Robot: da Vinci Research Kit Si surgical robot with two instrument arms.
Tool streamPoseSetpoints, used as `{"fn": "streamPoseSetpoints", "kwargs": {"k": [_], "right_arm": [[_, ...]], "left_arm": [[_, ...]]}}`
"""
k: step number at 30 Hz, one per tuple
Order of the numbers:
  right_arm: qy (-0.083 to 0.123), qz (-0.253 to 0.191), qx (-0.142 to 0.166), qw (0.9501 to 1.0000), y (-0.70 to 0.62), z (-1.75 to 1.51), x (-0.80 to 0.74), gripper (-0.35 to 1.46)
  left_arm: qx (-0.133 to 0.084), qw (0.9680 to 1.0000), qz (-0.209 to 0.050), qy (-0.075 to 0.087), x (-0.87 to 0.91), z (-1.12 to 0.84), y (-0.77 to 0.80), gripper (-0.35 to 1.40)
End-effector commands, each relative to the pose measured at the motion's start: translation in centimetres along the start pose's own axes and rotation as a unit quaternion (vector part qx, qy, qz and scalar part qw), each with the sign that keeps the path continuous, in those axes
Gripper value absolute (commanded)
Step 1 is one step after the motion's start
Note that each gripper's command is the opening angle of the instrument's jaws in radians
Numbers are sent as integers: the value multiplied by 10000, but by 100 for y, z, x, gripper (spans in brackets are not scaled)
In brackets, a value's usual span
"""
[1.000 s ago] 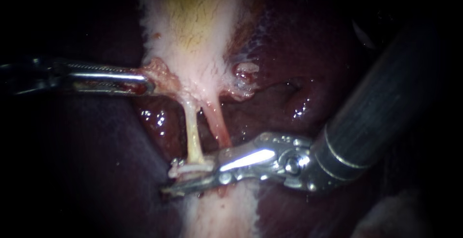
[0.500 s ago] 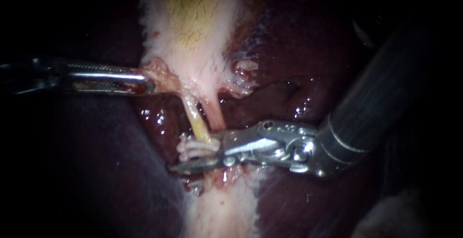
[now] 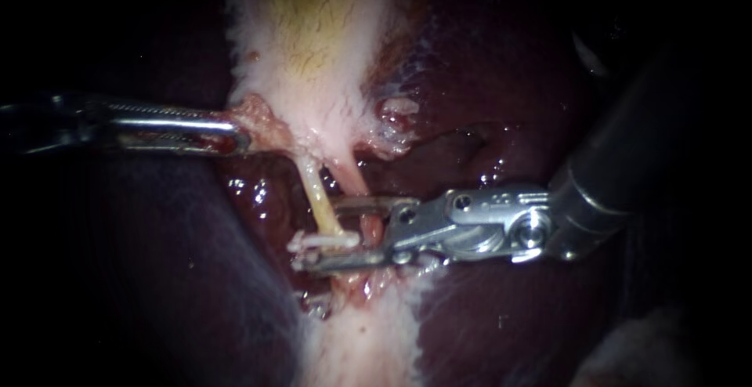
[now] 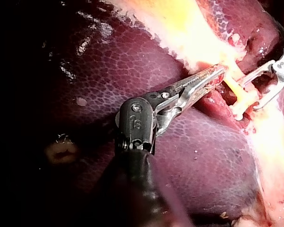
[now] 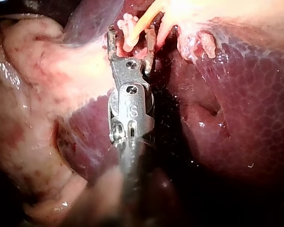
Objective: Going back second clip left tube
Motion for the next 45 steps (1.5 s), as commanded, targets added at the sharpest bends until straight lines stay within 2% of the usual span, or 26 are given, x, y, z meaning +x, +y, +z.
{"fn": "streamPoseSetpoints", "kwargs": {"k": [1, 7, 13, 20, 24, 36, 45], "right_arm": [[1, -42, -10, 10000, 0, -8, 2, 50], [6, -482, -37, 9988, 7, -58, 14, 50], [16, -547, 45, 9985, 10, -102, 22, 50], [-36, -603, 104, 9981, 14, -135, 27, 50], [-123, -612, 120, 9980, 14, -141, 27, 50], [-123, -644, 126, 9978, 13, -143, 26, 50], [-123, -645, 128, 9978, 12, -143, 26, 50]], "left_arm": [[-10, 10000, 2, 0, 0, -1, 0, -35], [-14, 10000, 3, -1, 0, -1, -1, -35], [-15, 10000, 3, -2, 0, -2, -1, -35], [-15, 10000, 3, -2, 0, -2, -2, -35], [-14, 10000, 3, -1, 0, -1, -2, -35], [24, 10000, 11, 11, -3, 9, -13, -35], [92, 10000, -1, 36, -8, 34, -28, -35]]}}
